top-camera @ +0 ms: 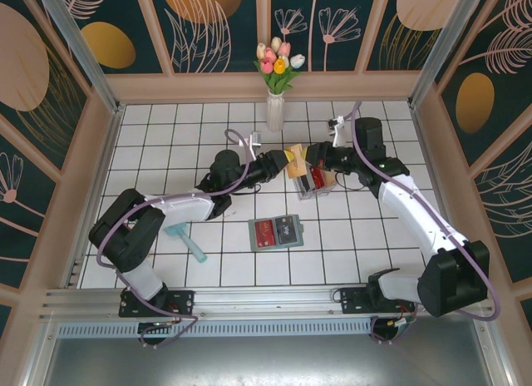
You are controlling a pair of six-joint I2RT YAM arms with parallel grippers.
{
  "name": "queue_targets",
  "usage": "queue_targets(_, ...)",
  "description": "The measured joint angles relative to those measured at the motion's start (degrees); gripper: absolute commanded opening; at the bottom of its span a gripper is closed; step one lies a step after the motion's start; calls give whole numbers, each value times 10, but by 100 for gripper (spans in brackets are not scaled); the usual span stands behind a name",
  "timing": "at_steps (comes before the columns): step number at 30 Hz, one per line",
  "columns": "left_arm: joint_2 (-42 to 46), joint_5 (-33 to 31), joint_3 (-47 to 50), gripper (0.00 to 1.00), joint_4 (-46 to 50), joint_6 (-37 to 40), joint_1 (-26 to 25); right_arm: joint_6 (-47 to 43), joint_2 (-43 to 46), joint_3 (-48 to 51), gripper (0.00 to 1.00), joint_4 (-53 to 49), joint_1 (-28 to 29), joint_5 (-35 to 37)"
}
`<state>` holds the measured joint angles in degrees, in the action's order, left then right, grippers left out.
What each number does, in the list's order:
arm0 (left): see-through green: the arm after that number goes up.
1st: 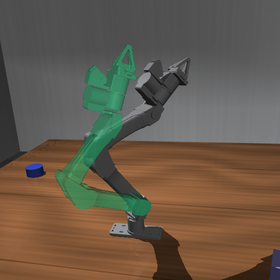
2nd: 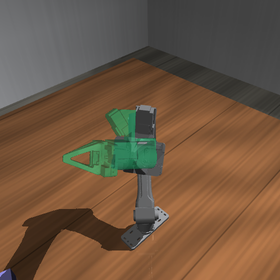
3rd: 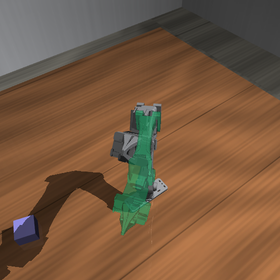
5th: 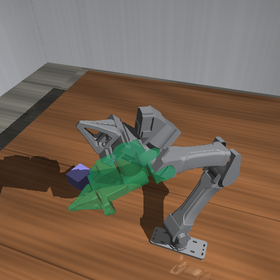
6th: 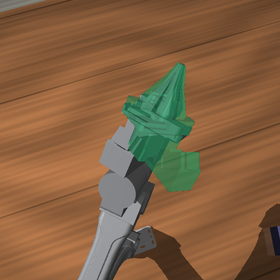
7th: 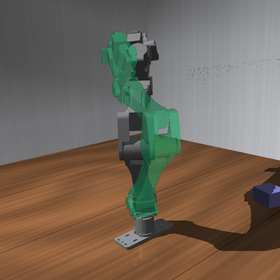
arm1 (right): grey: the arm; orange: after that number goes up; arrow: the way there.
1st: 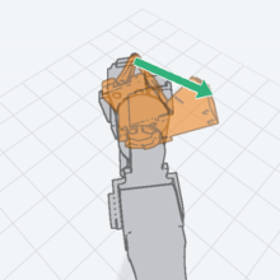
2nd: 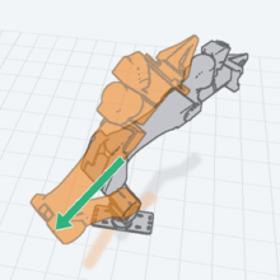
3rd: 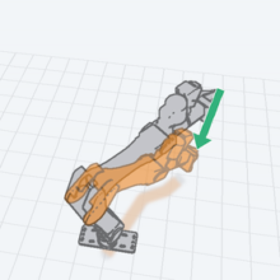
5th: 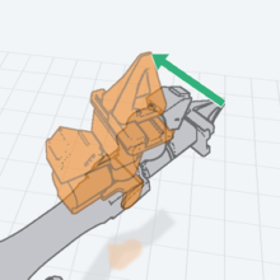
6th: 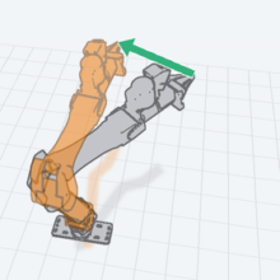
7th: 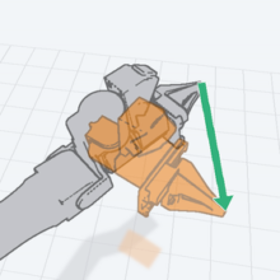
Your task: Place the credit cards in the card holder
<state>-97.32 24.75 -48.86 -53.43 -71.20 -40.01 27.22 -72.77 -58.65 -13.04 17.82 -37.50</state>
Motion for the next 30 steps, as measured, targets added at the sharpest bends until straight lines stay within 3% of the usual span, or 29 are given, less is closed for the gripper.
queue_targets(3,-2,4,7,12,-20,-17,2,14,0,17,4,18,-15,-22)
queue_targets(6,-2,9,9,5,-41,-30,2,28,0,34,14,40,-27,-47)
queue_targets(11,-19,21,9,4,-75,-48,2,49,0,61,23,88,-35,-105)
queue_targets(14,-27,29,9,4,-98,-60,2,56,0,67,18,103,-35,-132)
queue_targets(17,-28,31,10,12,-111,-67,2,59,0,67,8,110,-36,-145)
queue_targets(18,-28,31,11,18,-111,-69,2,59,0,67,5,112,-37,-148)
queue_targets(19,-28,31,14,31,-111,-69,2,57,0,67,3,111,-37,-151)
queue_targets(21,-23,27,25,37,-91,-63,2,44,0,67,3,101,-36,-142)
queue_targets(23,-3,11,45,48,-42,-48,2,26,0,67,0,75,-34,-106)
queue_targets(26,55,-35,79,53,67,-16,1,7,5,80,1,46,-10,-10)
queue_targets(30,152,-108,130,55,216,22,0,5,46,160,0,35,80,114)
